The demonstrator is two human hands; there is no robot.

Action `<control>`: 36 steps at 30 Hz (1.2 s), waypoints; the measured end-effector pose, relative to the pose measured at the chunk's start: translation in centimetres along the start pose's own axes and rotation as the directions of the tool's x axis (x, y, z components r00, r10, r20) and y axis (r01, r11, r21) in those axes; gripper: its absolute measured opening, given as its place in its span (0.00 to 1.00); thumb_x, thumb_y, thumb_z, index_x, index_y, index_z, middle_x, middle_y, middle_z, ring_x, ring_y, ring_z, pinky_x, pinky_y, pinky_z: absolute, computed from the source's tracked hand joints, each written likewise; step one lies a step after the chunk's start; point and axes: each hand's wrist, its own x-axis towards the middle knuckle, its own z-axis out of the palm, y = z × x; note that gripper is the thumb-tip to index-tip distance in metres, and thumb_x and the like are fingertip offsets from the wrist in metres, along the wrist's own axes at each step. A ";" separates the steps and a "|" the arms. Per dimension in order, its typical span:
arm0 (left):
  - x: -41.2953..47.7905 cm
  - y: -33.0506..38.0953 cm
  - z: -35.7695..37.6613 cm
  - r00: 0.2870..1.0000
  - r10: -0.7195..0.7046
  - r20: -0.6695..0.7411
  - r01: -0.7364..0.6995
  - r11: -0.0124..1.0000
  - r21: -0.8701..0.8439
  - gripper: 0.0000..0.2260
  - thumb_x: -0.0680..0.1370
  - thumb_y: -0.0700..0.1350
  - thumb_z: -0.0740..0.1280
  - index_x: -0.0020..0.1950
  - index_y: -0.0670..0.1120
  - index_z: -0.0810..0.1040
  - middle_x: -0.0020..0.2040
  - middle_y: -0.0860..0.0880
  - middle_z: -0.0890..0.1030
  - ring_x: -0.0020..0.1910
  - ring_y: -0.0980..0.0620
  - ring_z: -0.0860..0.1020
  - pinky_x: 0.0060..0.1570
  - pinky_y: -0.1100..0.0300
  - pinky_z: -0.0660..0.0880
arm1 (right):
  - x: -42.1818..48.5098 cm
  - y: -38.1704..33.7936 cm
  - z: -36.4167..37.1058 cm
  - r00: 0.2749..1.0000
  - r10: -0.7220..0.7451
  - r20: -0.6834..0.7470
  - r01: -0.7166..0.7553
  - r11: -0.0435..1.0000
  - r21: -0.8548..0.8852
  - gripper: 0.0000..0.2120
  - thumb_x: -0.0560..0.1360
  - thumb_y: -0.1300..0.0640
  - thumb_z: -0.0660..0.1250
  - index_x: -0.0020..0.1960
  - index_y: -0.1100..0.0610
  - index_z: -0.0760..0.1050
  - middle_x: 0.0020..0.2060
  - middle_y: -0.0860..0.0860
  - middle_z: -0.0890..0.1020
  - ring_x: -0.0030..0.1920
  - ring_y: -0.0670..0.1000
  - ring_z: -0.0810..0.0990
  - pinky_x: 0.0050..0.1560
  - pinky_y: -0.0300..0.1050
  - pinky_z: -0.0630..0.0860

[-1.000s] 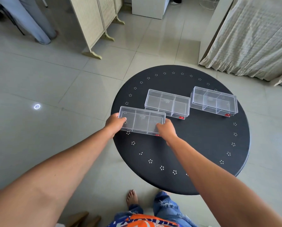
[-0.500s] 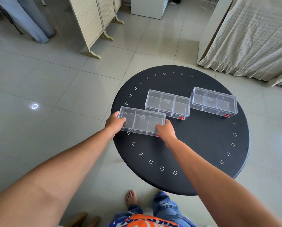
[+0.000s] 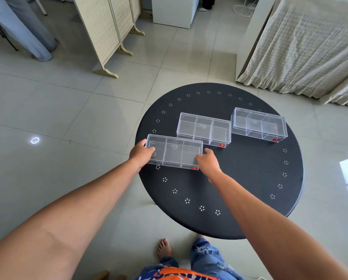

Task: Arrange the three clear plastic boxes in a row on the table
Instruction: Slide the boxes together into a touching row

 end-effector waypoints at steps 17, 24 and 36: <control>0.9 -1.0 -1.2 0.990 0.018 0.142 -0.022 0.999 0.028 0.19 0.73 0.48 0.64 0.65 0.53 0.76 0.57 0.51 0.83 0.55 0.48 0.81 0.60 0.50 0.77 | -0.5 0.7 1.2 0.999 0.013 -0.053 -0.013 1.000 0.018 0.23 0.77 0.59 0.59 0.73 0.57 0.68 0.42 0.49 0.81 0.39 0.48 0.77 0.38 0.41 0.72; 3.2 -2.9 -0.8 0.982 0.009 0.187 -0.009 1.000 0.000 0.31 0.66 0.56 0.65 0.70 0.55 0.71 0.62 0.53 0.81 0.59 0.50 0.80 0.64 0.49 0.75 | -0.2 0.7 1.5 0.997 -0.001 -0.077 0.001 1.000 -0.004 0.22 0.78 0.58 0.59 0.72 0.57 0.69 0.46 0.50 0.81 0.42 0.50 0.78 0.38 0.42 0.72; 1.6 1.9 -1.1 0.992 0.108 -0.068 -0.100 0.989 0.110 0.25 0.78 0.50 0.63 0.76 0.53 0.66 0.74 0.47 0.70 0.69 0.46 0.73 0.61 0.54 0.70 | 0.5 -0.1 -1.1 0.947 -0.044 -0.320 0.051 0.999 0.014 0.25 0.80 0.51 0.59 0.75 0.56 0.65 0.67 0.58 0.75 0.62 0.60 0.77 0.63 0.53 0.73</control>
